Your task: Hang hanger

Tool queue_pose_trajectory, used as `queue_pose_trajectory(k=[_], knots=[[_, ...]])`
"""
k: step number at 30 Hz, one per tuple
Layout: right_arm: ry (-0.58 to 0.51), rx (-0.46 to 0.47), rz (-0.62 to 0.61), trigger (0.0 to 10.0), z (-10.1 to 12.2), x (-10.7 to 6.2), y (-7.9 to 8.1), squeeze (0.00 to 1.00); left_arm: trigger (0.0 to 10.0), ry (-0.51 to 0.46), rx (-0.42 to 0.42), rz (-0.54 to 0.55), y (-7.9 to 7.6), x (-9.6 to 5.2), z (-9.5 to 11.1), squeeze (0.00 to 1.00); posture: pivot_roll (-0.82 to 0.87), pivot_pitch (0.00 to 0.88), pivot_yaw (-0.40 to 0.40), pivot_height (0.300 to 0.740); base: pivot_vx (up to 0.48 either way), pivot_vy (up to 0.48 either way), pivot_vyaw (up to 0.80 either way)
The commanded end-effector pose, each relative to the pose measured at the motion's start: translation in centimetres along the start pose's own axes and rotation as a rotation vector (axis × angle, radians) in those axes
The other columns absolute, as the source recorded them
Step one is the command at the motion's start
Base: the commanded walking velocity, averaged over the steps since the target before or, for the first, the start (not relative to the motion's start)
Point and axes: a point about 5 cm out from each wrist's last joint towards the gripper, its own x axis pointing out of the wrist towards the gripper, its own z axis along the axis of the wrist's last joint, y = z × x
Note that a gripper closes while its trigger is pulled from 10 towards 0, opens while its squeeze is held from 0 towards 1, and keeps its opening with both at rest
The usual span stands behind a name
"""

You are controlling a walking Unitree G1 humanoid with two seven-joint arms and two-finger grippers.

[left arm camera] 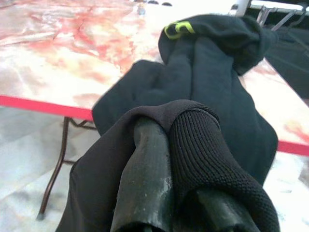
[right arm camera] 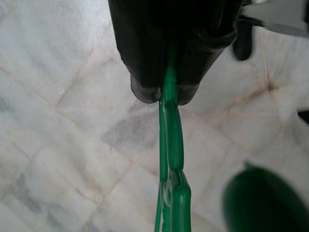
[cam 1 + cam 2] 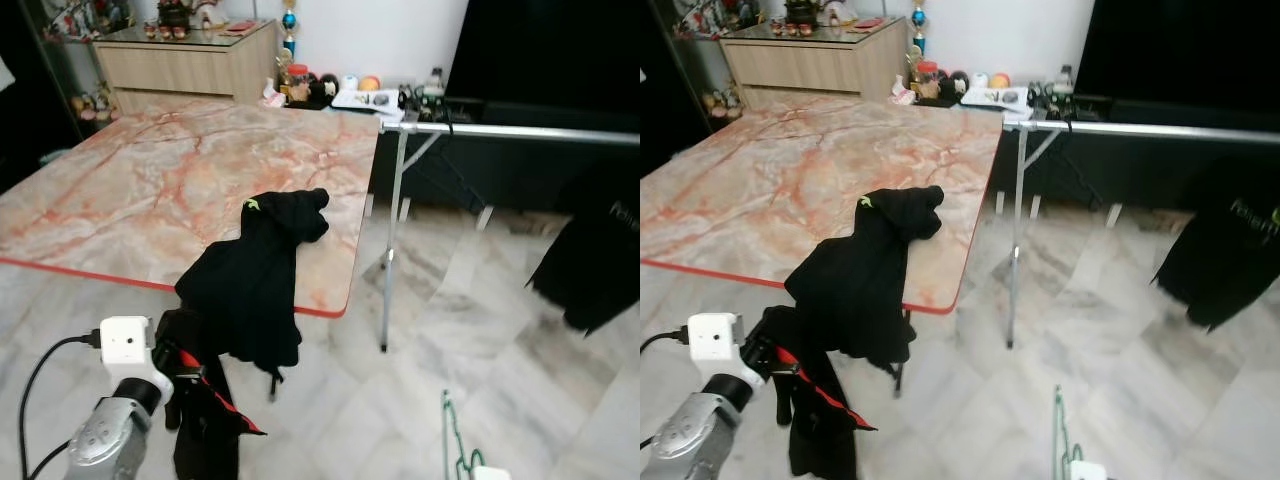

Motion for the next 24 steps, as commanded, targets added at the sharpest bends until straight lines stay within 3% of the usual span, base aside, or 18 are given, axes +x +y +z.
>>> queue_pose_trajectory(k=[1, 16, 24], knots=[[-0.028, 0.010, 0.006, 10.0, 0.79, 0.19, 0.43, 0.00, 10.0, -0.036, 0.011, 0.002, 0.26, 0.03, 0.97, 0.00, 0.13, 0.000, -0.002, 0.740, 0.000, 0.334, 0.00], [-0.030, 0.020, -0.003, 10.0, 0.94, 0.23, 0.33, 0.00, 10.0, -0.039, 0.012, 0.002, 0.34, 0.11, 1.05, 0.00, 0.13, 0.002, -0.004, 0.740, 0.000, 0.336, 0.00], [-0.030, 0.024, -0.001, 10.0, 1.00, 0.25, 0.38, 0.00, 10.0, -0.050, 0.012, -0.002, 0.23, 0.10, 1.16, 0.00, 0.13, 0.004, -0.005, 0.740, 0.000, 0.199, -0.62]])
